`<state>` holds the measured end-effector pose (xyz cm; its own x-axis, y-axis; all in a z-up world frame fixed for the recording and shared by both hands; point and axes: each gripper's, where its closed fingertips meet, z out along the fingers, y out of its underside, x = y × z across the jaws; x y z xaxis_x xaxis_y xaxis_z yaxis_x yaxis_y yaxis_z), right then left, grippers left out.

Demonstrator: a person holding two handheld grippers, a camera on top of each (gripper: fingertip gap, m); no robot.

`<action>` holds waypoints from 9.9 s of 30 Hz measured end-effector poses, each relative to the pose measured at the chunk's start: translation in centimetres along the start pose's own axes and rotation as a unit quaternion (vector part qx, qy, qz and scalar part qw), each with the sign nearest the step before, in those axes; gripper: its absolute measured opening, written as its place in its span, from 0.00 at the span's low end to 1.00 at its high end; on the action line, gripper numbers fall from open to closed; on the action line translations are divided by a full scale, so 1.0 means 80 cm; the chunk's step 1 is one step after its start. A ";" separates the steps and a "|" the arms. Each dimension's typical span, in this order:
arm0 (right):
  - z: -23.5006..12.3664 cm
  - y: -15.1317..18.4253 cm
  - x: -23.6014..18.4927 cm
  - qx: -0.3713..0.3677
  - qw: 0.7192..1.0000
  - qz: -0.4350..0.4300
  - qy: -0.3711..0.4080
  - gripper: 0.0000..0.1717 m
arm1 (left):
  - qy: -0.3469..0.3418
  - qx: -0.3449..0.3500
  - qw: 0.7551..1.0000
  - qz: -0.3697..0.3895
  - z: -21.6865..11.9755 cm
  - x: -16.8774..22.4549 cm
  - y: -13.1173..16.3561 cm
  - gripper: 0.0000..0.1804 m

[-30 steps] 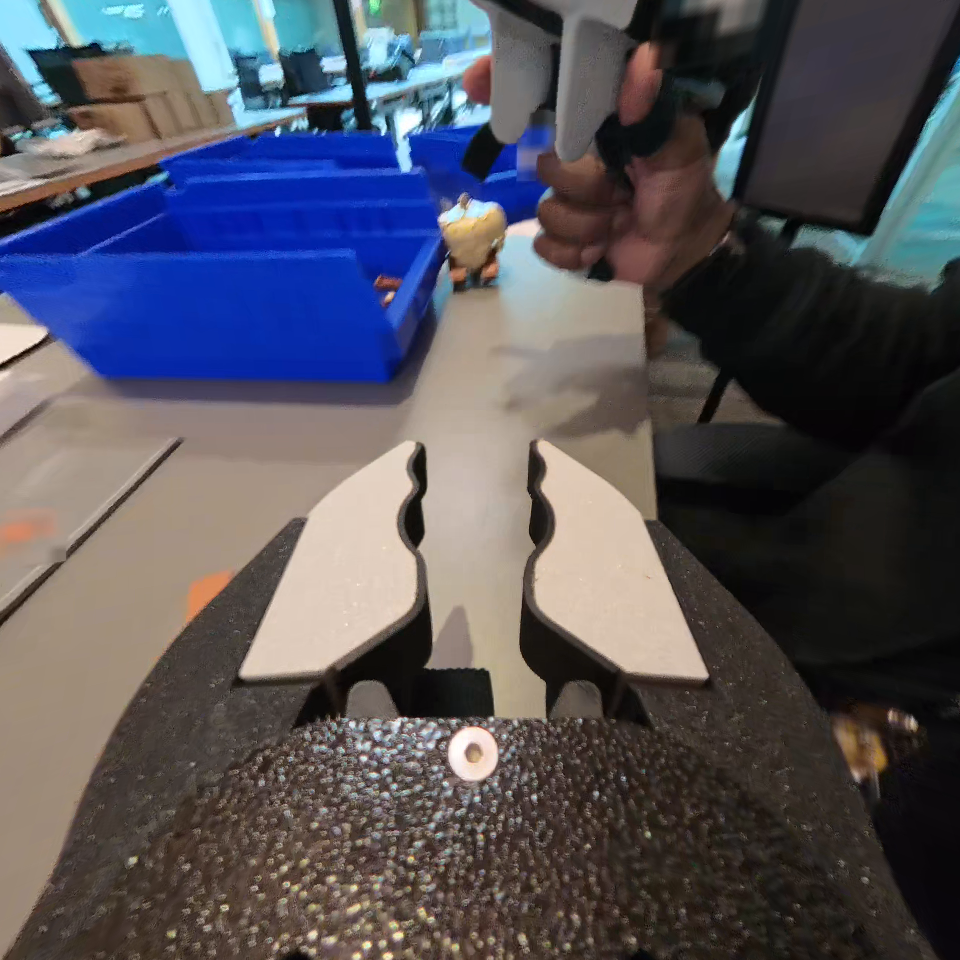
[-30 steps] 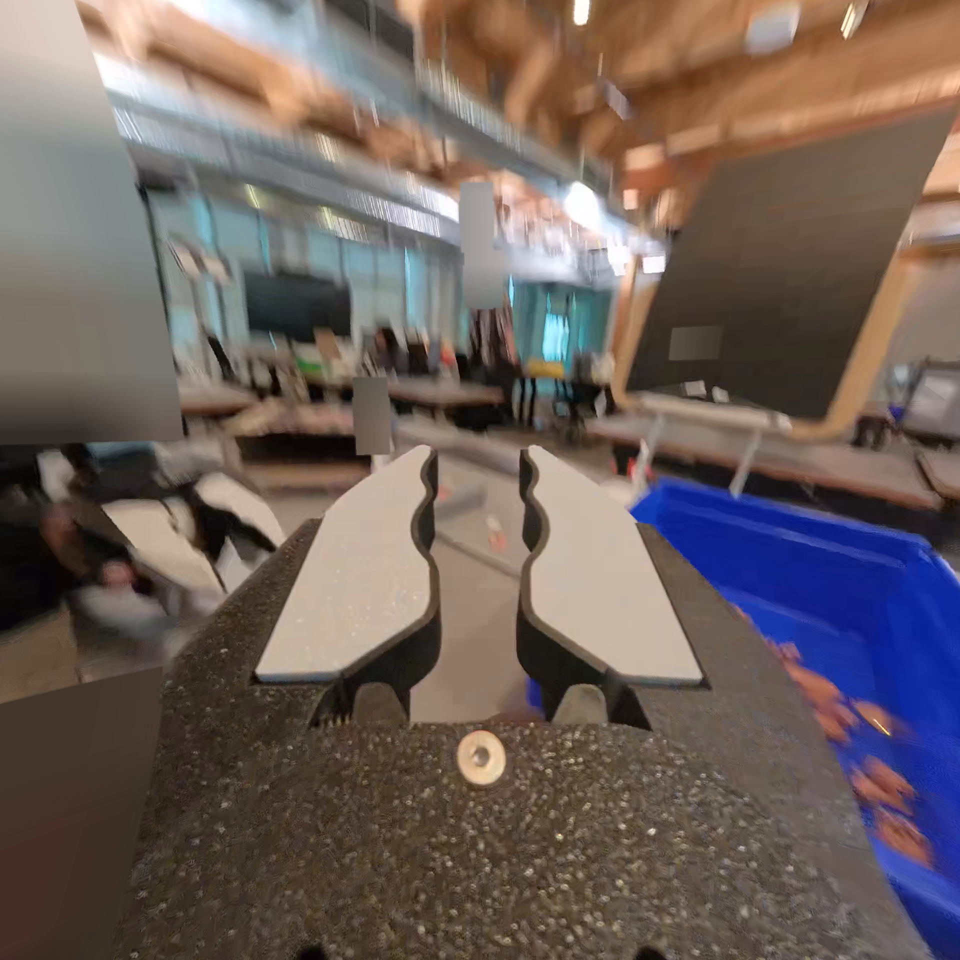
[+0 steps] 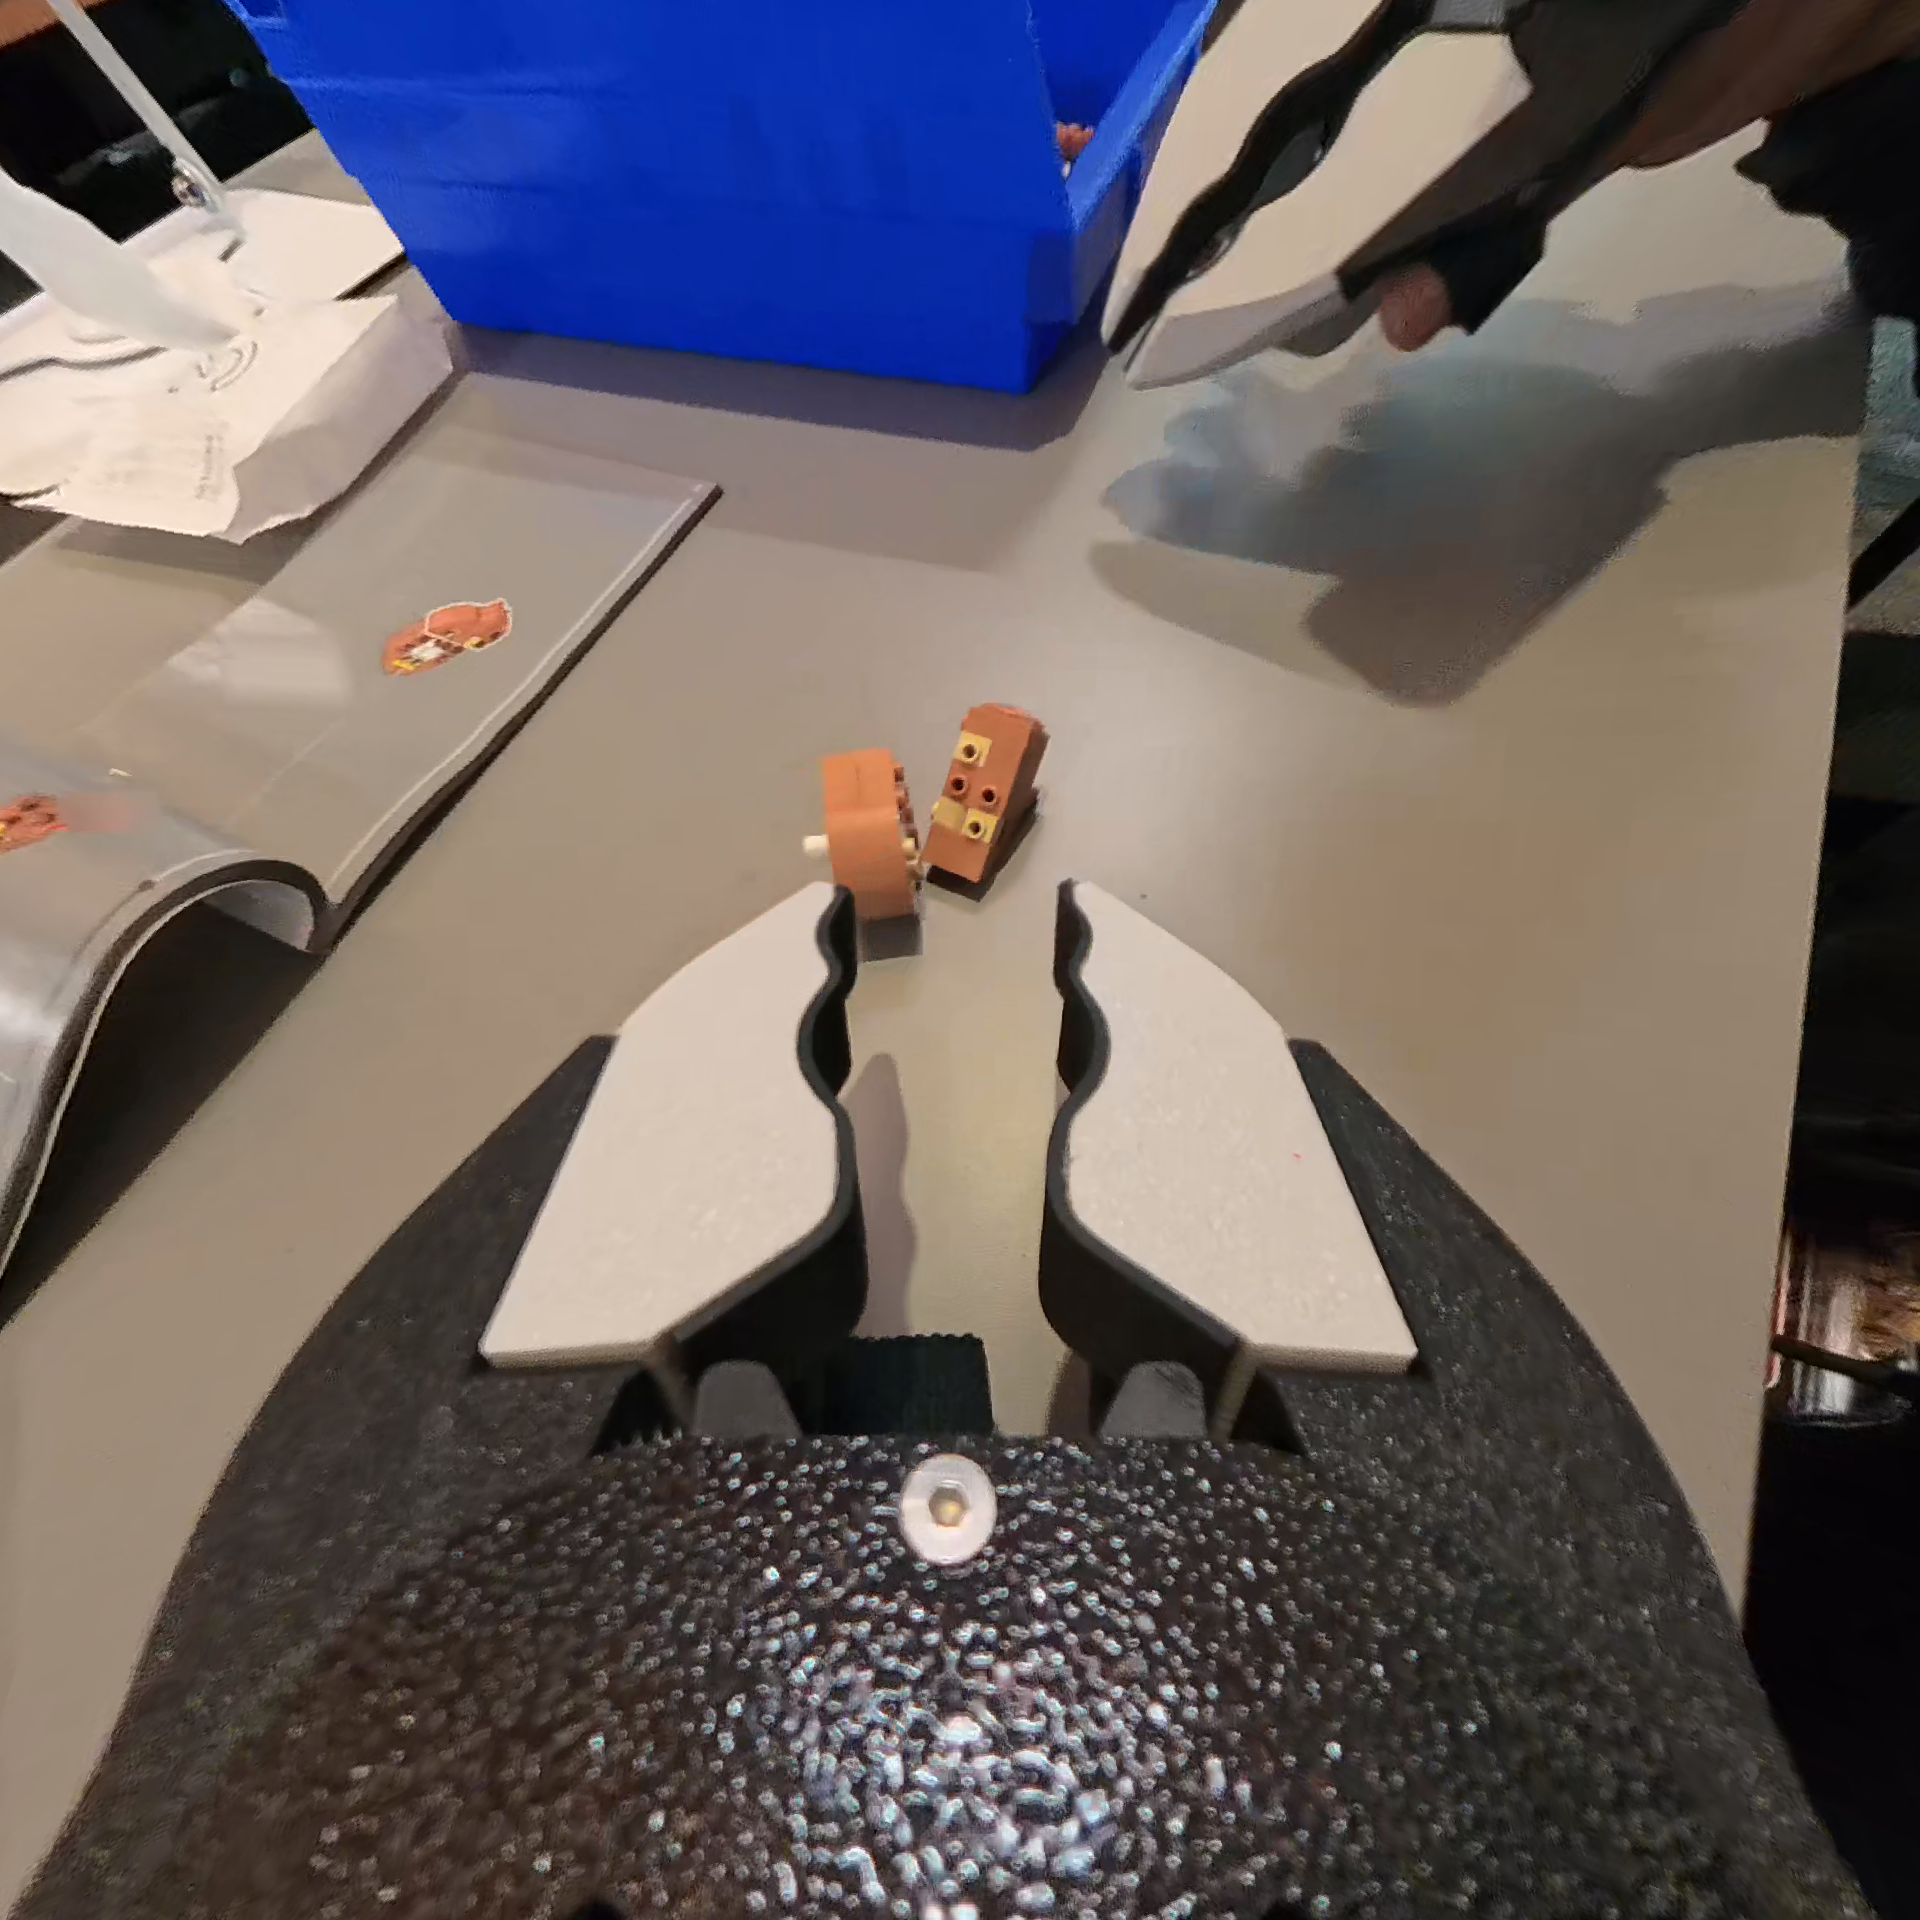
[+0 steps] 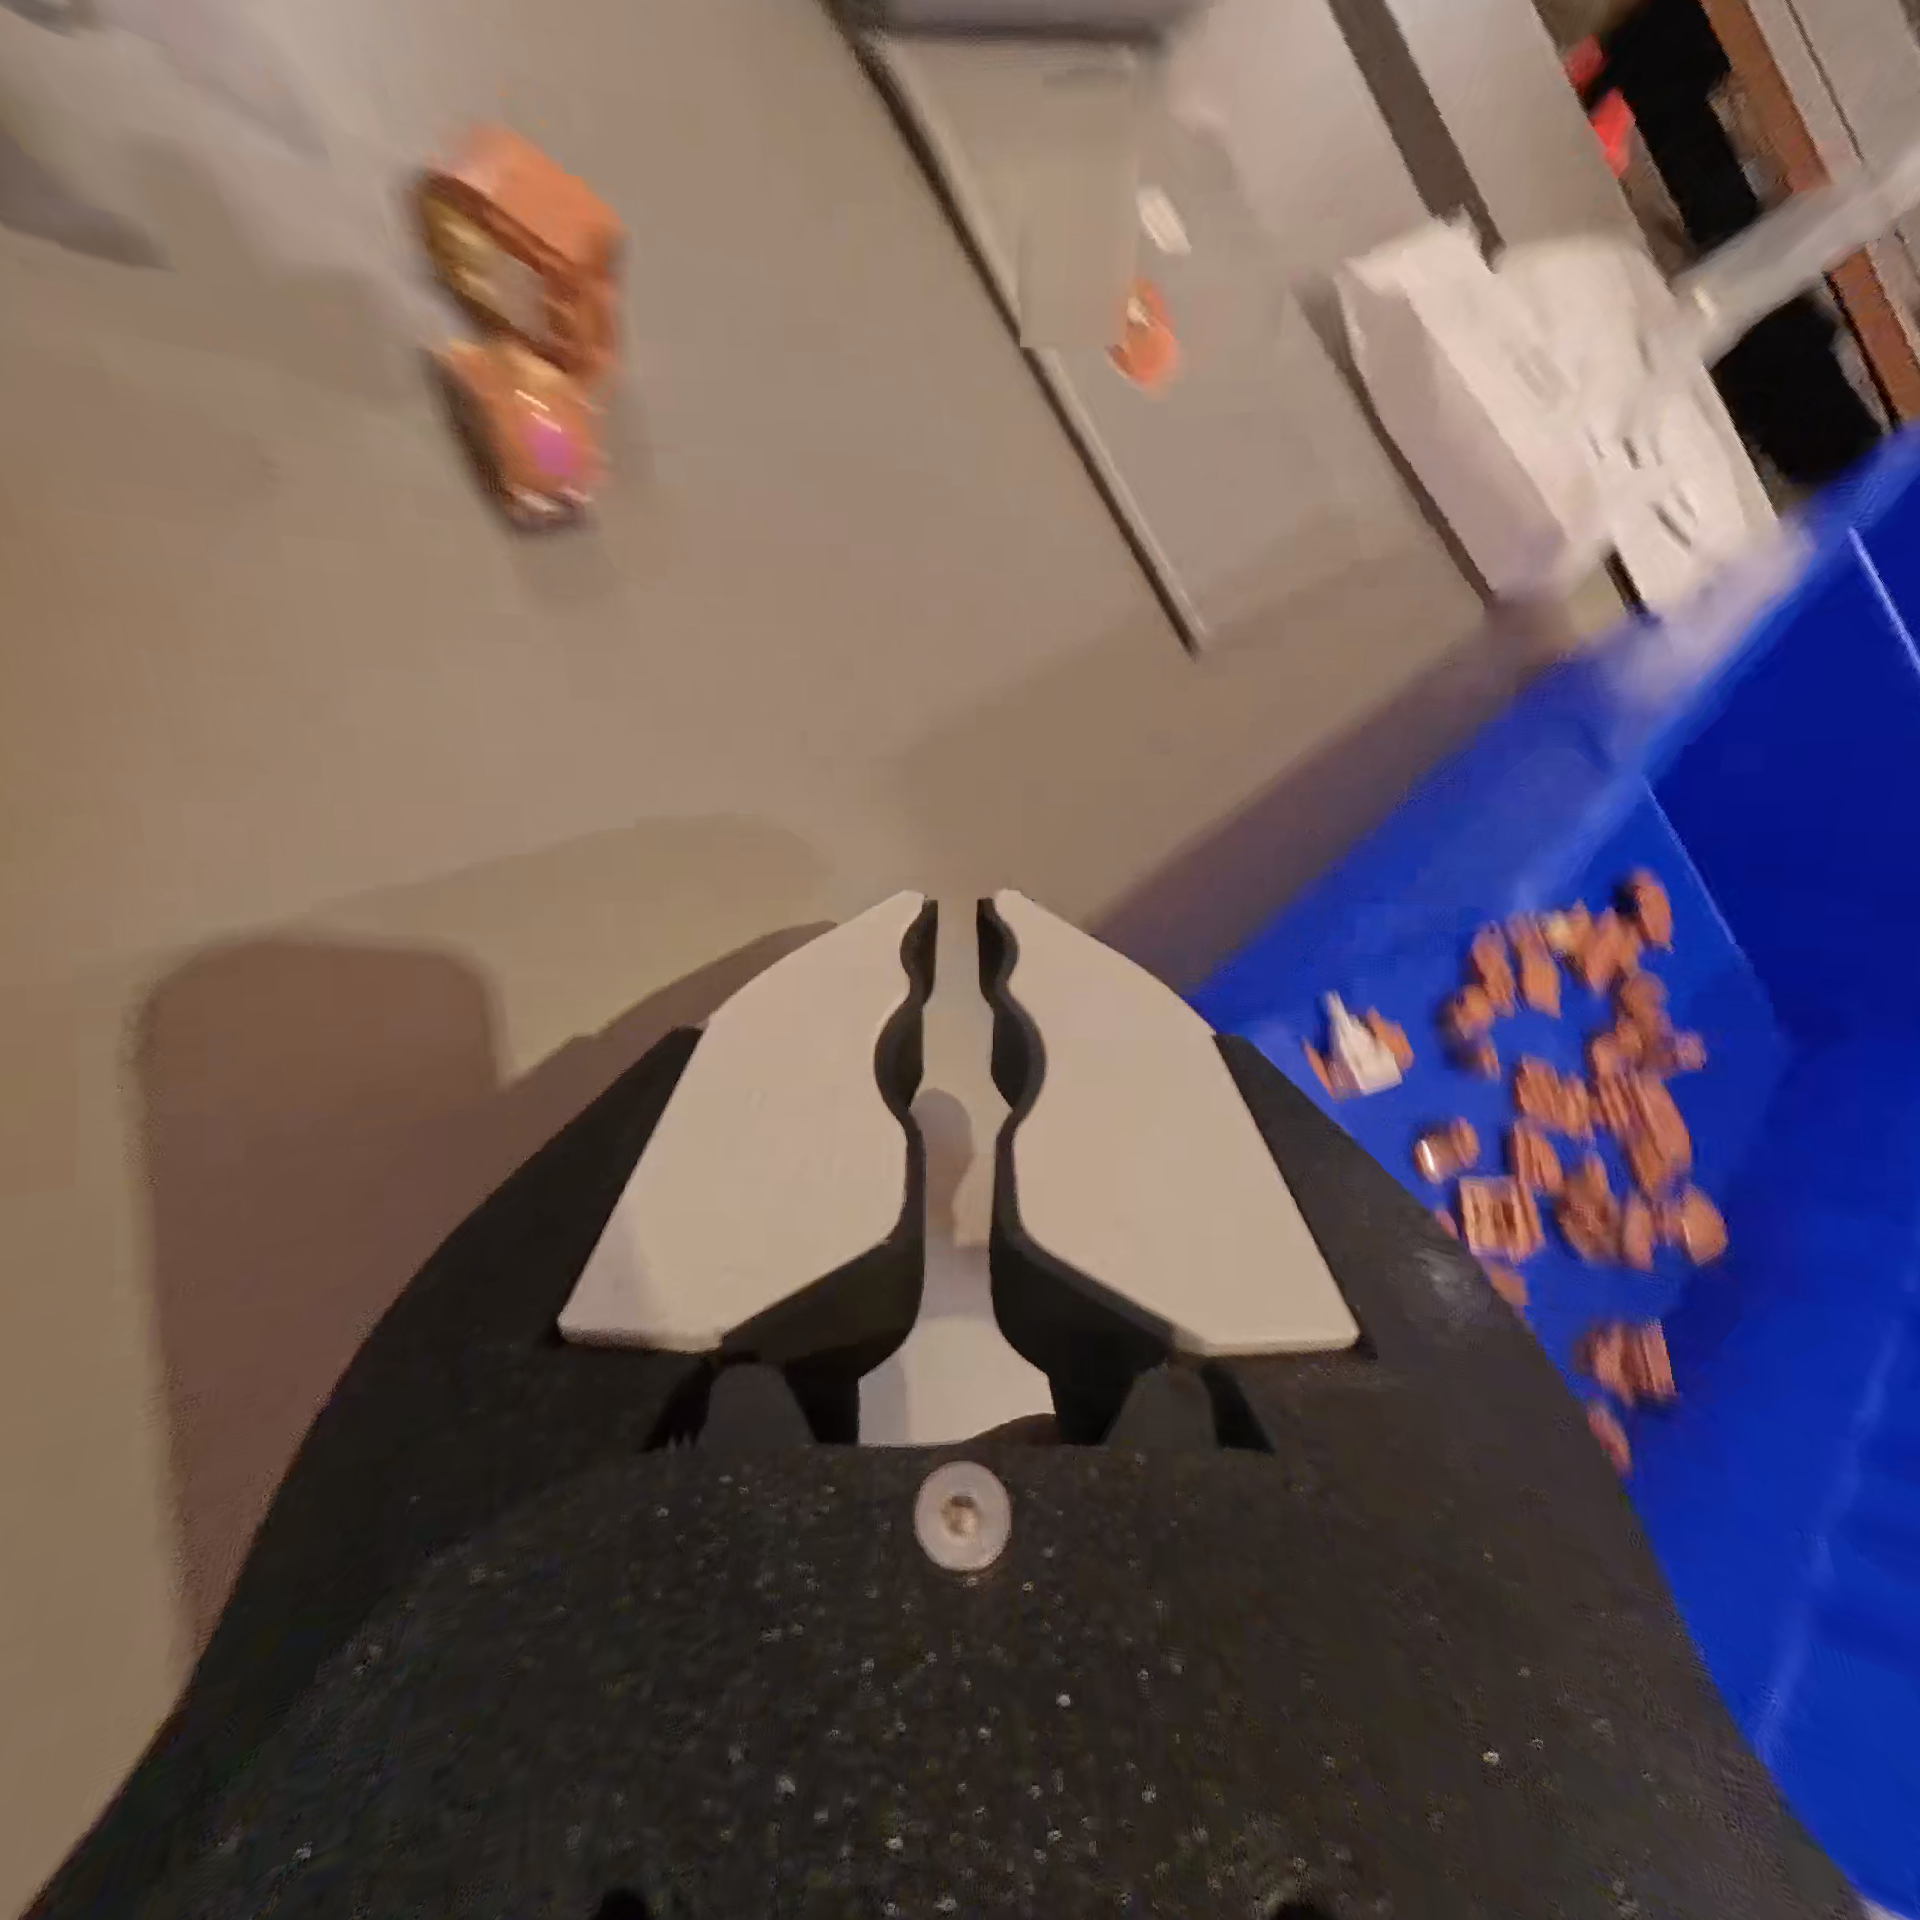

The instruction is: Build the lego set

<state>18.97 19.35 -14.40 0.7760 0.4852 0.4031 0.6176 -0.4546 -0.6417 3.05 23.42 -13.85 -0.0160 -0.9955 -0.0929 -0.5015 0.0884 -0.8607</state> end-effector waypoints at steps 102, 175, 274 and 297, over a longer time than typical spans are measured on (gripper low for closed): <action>0.033 -0.133 -0.060 0.277 0.957 -0.090 -0.004 0.10 | 0.196 0.211 0.863 -0.416 0.010 -0.012 -0.084 0.13; 0.029 -0.128 -0.050 0.275 0.887 0.098 -0.357 0.10 | 0.271 0.074 0.959 -0.026 0.026 -0.024 -0.037 0.15; 0.044 -0.104 -0.065 0.185 0.911 0.111 -0.352 0.10 | 0.266 0.047 0.960 -0.071 0.037 -0.021 -0.034 0.10; 0.046 -0.100 -0.082 0.160 0.911 0.072 -0.373 0.10 | 0.293 0.009 0.955 -0.041 0.037 -0.001 -0.022 0.10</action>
<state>8.49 22.56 -14.31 0.4692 0.8647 -0.1795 0.3540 -0.3704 -0.8588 6.49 23.43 -13.85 -0.4614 -0.8461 0.2668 -0.5064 0.0042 -0.8623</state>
